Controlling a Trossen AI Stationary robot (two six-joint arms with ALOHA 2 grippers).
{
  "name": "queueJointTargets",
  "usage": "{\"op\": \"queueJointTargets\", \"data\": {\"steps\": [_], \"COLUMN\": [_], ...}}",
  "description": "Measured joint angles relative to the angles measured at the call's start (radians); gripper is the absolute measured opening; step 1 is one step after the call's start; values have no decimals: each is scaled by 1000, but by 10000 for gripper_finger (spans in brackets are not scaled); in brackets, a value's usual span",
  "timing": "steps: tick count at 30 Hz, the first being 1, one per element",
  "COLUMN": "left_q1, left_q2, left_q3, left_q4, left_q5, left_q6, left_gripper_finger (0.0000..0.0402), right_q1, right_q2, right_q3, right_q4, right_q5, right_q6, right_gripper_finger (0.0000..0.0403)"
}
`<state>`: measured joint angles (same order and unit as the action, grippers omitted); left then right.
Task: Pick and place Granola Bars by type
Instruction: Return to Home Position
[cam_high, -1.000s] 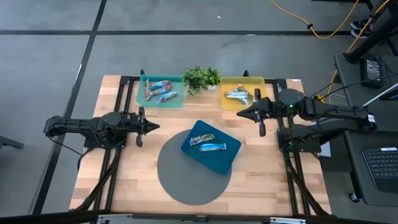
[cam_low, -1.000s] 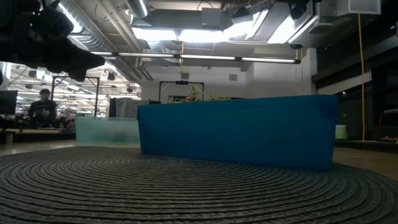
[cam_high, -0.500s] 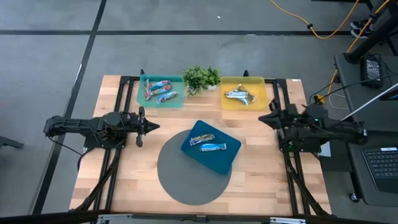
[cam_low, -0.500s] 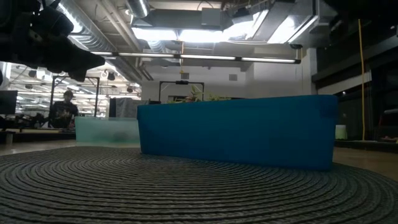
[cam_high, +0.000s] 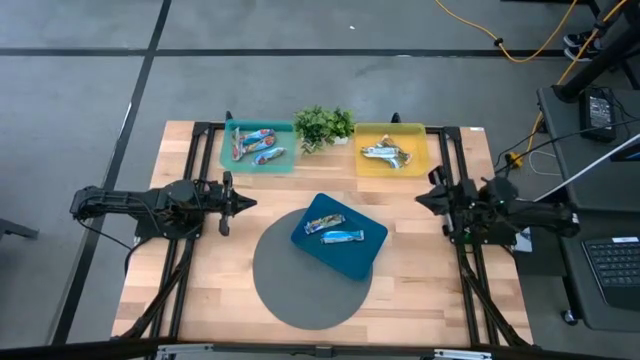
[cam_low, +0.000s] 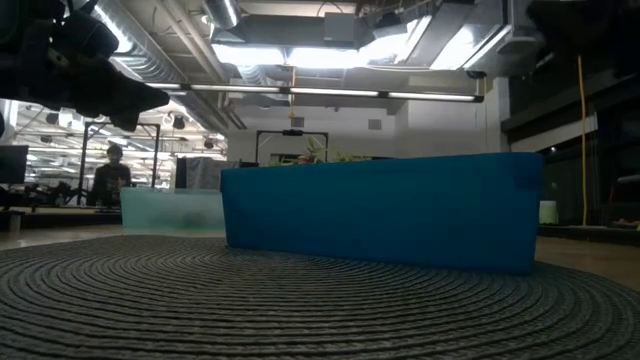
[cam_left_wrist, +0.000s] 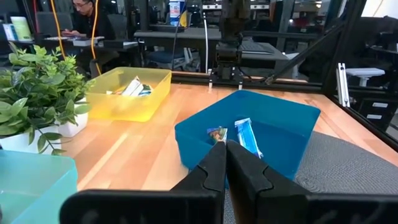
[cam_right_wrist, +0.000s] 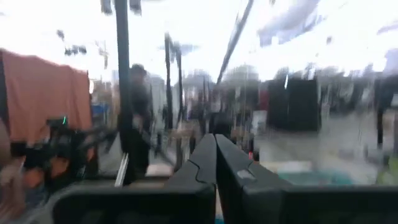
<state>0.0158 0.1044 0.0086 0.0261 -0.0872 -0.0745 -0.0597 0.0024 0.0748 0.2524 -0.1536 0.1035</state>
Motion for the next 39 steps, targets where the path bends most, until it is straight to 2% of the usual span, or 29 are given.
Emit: {"op": "queueJointTargets", "data": {"steps": [2,7,13,23,30,39], "left_q1": [0,0,0,0,0,0], "left_q2": [0,0,0,0,0,0], "left_q3": [0,0,0,0,0,0], "left_q4": [1,0,0,0,0,0], "left_q5": [0,0,1,2,2,2], "left_q6": [0,0,1,0,1,1], "left_gripper_finger": [7,7,5,4,8,4], "right_q1": [0,-1,-1,0,0,0], "right_q2": [-1,9,8,21,50,106], "right_q3": [-67,-68,-68,-68,-68,-68], "right_q4": [125,22,-99,-197,-195,-199], "right_q5": [29,116,72,-62,-67,-41], "right_q6": [-26,-85,-81,-103,-108,-108], "right_gripper_finger": [2,2,2,2,3,30]}}
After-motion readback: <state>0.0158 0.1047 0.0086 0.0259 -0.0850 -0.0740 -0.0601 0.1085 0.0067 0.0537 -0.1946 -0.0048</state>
